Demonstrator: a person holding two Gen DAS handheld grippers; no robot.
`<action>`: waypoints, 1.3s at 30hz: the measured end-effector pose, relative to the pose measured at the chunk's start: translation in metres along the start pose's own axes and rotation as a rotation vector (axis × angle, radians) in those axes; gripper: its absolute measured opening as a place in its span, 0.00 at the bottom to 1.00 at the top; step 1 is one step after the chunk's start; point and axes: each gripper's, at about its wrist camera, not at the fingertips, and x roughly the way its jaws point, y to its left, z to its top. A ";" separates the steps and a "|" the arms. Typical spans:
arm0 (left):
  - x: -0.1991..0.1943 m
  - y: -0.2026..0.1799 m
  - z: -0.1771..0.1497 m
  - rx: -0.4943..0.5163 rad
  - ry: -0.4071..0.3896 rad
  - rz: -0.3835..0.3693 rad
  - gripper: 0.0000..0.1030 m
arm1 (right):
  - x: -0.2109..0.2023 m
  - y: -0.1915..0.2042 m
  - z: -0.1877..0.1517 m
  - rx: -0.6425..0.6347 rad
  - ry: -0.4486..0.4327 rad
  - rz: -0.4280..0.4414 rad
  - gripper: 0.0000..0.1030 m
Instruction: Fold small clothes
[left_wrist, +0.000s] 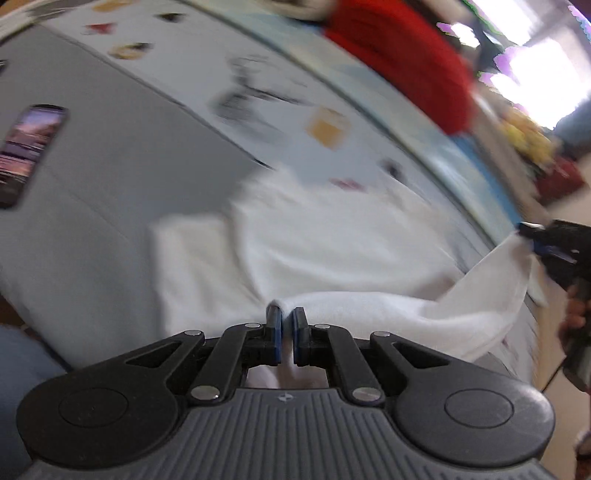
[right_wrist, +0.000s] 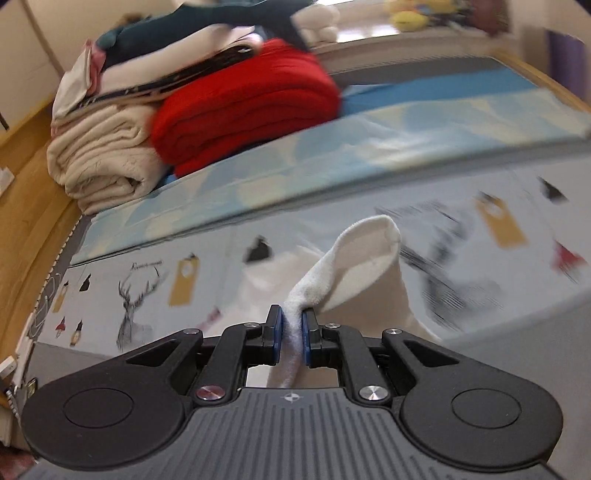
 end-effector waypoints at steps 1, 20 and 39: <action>0.008 0.011 0.014 -0.030 -0.012 0.041 0.06 | 0.023 0.015 0.009 0.014 -0.007 0.003 0.17; 0.061 0.042 0.019 0.060 -0.098 0.062 0.82 | 0.015 0.033 -0.142 0.005 0.076 0.119 0.65; 0.074 0.060 0.023 0.079 -0.049 0.193 0.82 | 0.027 0.157 -0.303 -0.472 0.326 0.110 0.00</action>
